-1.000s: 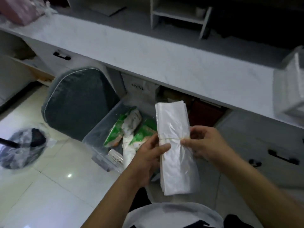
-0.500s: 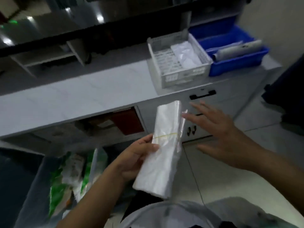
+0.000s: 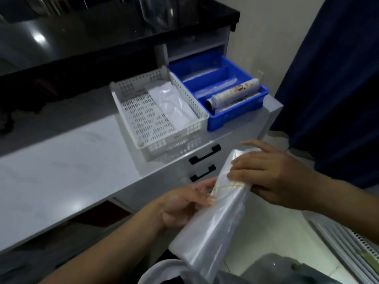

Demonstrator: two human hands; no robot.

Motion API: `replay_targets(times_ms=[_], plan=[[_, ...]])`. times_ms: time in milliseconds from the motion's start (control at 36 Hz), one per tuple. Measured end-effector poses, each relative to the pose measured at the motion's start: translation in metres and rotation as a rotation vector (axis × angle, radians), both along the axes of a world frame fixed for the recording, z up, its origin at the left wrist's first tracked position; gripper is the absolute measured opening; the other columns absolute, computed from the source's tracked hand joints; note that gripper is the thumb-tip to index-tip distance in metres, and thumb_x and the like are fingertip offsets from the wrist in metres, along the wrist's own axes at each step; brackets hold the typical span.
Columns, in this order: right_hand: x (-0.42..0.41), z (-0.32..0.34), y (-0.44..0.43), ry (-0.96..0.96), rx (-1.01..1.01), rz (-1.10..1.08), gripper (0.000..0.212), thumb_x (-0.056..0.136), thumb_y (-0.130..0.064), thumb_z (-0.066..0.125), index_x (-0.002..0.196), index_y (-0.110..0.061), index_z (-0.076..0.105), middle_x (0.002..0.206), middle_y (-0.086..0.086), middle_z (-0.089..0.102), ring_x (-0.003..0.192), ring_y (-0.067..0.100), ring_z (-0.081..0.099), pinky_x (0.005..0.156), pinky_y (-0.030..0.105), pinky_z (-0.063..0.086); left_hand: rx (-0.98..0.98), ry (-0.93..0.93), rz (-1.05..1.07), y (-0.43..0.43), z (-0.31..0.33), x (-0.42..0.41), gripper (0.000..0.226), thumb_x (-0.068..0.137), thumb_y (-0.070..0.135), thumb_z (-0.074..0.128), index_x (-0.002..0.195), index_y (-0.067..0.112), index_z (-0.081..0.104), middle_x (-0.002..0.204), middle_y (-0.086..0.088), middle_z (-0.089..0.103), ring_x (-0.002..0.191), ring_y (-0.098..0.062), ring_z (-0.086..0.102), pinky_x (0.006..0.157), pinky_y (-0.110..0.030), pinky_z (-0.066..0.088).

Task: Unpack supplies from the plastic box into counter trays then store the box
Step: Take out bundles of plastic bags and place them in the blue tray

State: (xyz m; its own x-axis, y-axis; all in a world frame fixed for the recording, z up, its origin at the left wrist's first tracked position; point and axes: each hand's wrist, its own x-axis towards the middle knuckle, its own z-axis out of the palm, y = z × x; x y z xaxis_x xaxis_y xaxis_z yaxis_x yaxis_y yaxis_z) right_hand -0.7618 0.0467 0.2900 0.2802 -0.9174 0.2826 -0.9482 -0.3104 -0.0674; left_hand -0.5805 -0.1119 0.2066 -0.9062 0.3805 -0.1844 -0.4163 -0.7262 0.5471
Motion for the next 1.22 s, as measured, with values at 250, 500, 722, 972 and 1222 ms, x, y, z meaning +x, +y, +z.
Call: replay_targets(times_ms=[250,500,722,972,1222], plan=[[-0.066,0.042,-0.077,0.23,0.201,-0.254,0.026,0.067,-0.016,0.081,0.092,-0.018,0.074,0.082,0.002,0.073,0.06,0.027,0.067,0.044,0.037,0.052,-0.712,-0.024,-0.061,-0.134,0.056,-0.089,0.064,0.087,0.014,0.069,0.14,0.042,0.048,0.14,0.006,0.059,0.121,-0.014,0.06,0.1,-0.036,0.049],[-0.151,0.05,-0.14,0.255,0.407,-0.594,0.024,0.092,-0.032,0.043,0.108,-0.037,0.06,0.11,-0.011,0.066,0.093,0.023,0.062,0.066,0.031,0.039,-1.812,0.252,-0.136,-0.175,0.163,-0.152,0.084,0.063,0.087,0.055,0.138,0.054,0.039,0.13,0.036,0.052,0.108,0.008,0.057,0.089,-0.019,0.046],[-0.212,0.048,-0.197,0.088,0.43,-0.589,0.016,0.085,-0.031,0.059,0.098,-0.033,0.068,0.09,-0.007,0.068,0.08,0.021,0.059,0.065,0.032,0.043,-2.466,0.333,-0.029,-0.169,0.122,-0.203,0.078,0.082,0.04,0.067,0.144,0.033,0.02,0.129,0.006,0.055,0.109,-0.024,0.058,0.07,-0.035,0.048],[-0.301,0.032,-0.245,-0.03,0.469,-0.3,0.006,0.084,-0.034,0.065,0.085,-0.028,0.067,0.065,-0.014,0.049,0.081,0.019,0.06,0.063,0.029,0.036,-2.481,0.053,0.053,-0.19,0.101,-0.259,0.052,0.088,0.032,0.059,0.134,0.035,0.036,0.102,0.004,0.067,0.083,-0.027,0.066,0.059,-0.031,0.042],[-0.379,0.001,-0.29,-0.005,0.493,-0.1,0.022,0.087,-0.033,0.058,0.071,-0.036,0.043,0.059,-0.015,0.042,0.067,0.015,0.044,0.051,0.026,0.027,-2.269,-0.303,0.141,-0.216,0.099,-0.308,0.047,0.088,0.031,0.068,0.132,0.041,0.057,0.112,0.003,0.073,0.101,-0.027,0.067,0.079,-0.031,0.05]])
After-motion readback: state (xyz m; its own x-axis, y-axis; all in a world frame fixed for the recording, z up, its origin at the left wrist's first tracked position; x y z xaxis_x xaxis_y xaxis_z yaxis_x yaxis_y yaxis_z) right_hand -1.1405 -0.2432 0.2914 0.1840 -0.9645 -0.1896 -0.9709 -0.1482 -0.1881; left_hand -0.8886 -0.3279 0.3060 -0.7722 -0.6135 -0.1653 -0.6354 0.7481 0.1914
